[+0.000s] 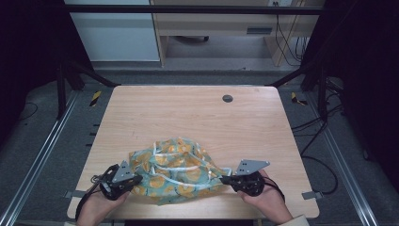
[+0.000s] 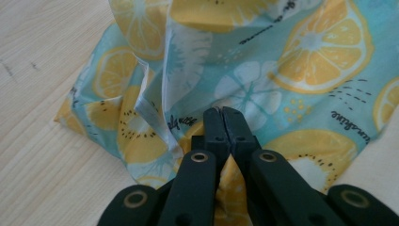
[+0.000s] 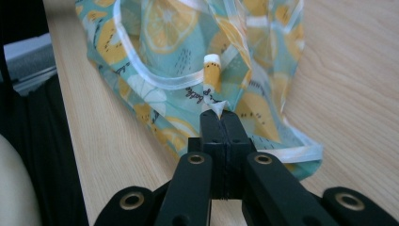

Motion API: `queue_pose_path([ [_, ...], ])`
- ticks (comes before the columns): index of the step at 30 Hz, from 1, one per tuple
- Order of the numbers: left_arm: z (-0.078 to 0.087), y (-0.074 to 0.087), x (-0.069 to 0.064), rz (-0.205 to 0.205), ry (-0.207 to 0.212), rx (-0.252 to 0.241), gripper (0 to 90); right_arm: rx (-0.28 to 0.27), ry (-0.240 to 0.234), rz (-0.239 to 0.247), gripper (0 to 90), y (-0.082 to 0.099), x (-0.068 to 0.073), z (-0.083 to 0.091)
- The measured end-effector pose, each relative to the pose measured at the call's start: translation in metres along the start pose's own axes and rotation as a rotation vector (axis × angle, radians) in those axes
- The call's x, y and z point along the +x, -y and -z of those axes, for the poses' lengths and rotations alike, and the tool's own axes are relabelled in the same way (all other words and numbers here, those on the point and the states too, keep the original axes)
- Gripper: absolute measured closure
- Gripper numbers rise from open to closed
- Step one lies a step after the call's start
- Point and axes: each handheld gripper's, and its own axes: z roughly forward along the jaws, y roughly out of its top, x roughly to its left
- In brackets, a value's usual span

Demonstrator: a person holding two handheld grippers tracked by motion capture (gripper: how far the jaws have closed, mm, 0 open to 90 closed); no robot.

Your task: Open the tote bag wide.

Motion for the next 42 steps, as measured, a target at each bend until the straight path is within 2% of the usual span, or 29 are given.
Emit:
queue_pose_path([
  [2, -0.002, 0.0, 0.001, 0.003, -0.003, 0.002, 90.0, 0.012, 0.001, 0.005, 90.0, 0.0, 0.0, -0.002],
  [4, -0.005, -0.001, 0.003, 0.008, -0.023, 0.006, 89.9, 0.058, 0.004, 0.017, 90.0, 0.002, -0.001, -0.008],
  [5, -0.007, -0.002, 0.005, 0.007, -0.031, 0.009, 89.9, 0.058, 0.004, 0.017, 90.0, 0.002, -0.001, -0.008],
  [6, -0.009, -0.002, 0.005, 0.009, -0.041, 0.006, 89.9, 0.08, 0.002, 0.025, 90.0, 0.002, 0.0, -0.011],
  [11, -0.014, -0.003, 0.007, 0.009, -0.081, 0.014, 89.9, 0.106, 0.021, 0.025, 90.0, 0.003, -0.001, -0.015],
  [12, -0.018, -0.003, 0.008, 0.024, -0.096, 0.016, 89.9, 0.114, 0.031, 0.013, 90.0, 0.002, -0.001, -0.017],
  [15, -0.02, -0.004, 0.01, 0.028, -0.107, 0.024, 89.9, 0.125, 0.037, 0.011, 90.0, 0.002, -0.002, -0.019],
  [18, -0.023, -0.005, 0.01, 0.016, -0.139, 0.027, 89.7, 0.142, 0.041, 0.004, 90.0, 0.003, -0.004, -0.023],
  [28, -0.03, -0.006, 0.017, 0.076, -0.136, 0.022, 89.6, 0.149, 0.061, -0.024, 90.0, 0.003, -0.007, -0.025],
  [31, -0.03, -0.006, 0.021, 0.097, -0.133, 0.005, 89.5, 0.144, 0.065, -0.028, 90.0, 0.004, -0.008, -0.024],
  [36, -0.03, -0.003, 0.028, 0.158, -0.118, -0.037, 89.4, 0.134, 0.07, -0.031, 90.0, 0.004, -0.01, -0.023],
  [42, -0.035, -0.004, 0.03, 0.153, -0.12, -0.025, 88.7, 0.127, 0.076, -0.037, 90.0, 0.004, -0.011, -0.022],
])
